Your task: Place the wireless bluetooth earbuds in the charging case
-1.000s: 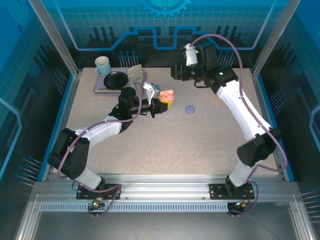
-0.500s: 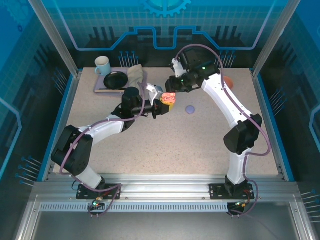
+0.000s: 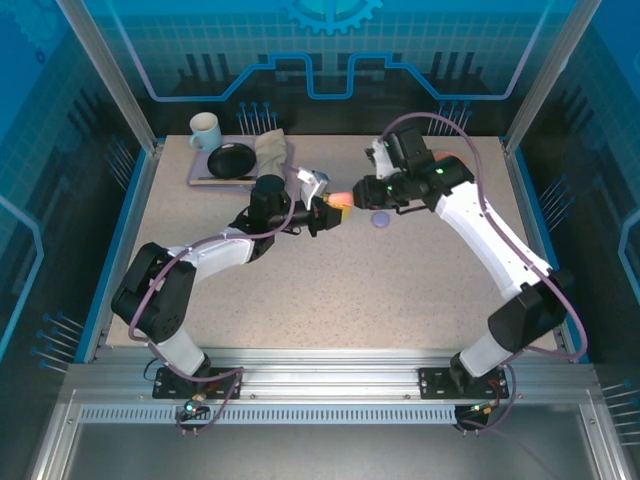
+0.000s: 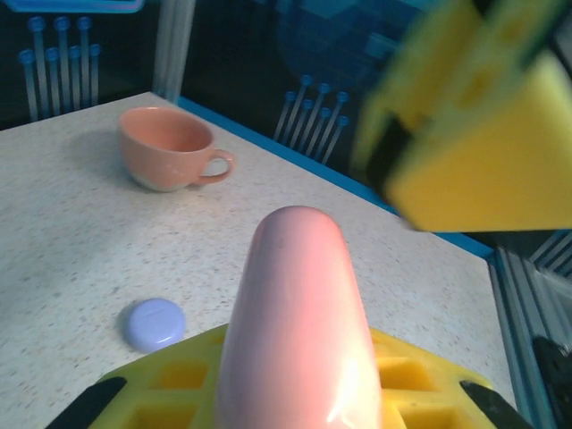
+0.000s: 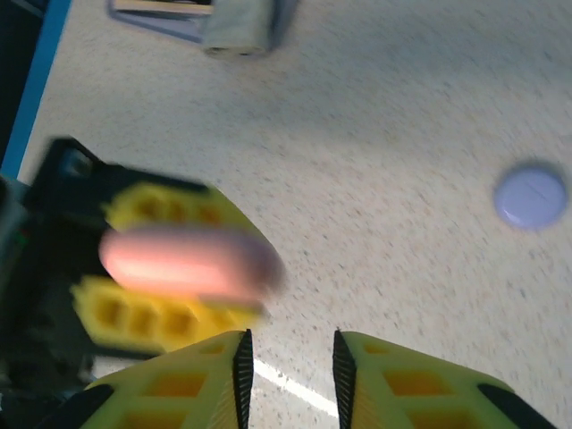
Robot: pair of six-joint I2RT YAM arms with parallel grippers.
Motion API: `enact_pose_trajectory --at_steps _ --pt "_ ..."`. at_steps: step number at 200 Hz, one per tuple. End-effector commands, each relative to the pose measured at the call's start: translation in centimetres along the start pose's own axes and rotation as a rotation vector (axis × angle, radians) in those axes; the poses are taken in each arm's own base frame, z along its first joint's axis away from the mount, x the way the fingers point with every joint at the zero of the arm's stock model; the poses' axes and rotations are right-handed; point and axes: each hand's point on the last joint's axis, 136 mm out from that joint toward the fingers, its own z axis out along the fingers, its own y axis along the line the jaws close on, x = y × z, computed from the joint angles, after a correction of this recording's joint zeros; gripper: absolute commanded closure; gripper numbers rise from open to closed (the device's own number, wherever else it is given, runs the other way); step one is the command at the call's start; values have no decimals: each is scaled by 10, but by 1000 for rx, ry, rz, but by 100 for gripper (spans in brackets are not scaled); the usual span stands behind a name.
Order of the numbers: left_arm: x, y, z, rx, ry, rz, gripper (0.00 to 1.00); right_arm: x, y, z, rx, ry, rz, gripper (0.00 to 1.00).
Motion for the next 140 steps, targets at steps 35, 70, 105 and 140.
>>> enact_pose_trajectory --at_steps 35,70,105,140 --pt "46 41 15 -130 181 -475 98 22 -79 -1 132 -61 276 65" --pt "96 56 27 -201 355 -796 95 44 -92 12 148 -44 326 65" --pt "134 69 37 -261 470 -986 90 57 -101 20 170 -36 351 65" --pt "155 76 38 -322 567 -1064 77 62 -105 21 180 -39 362 64"
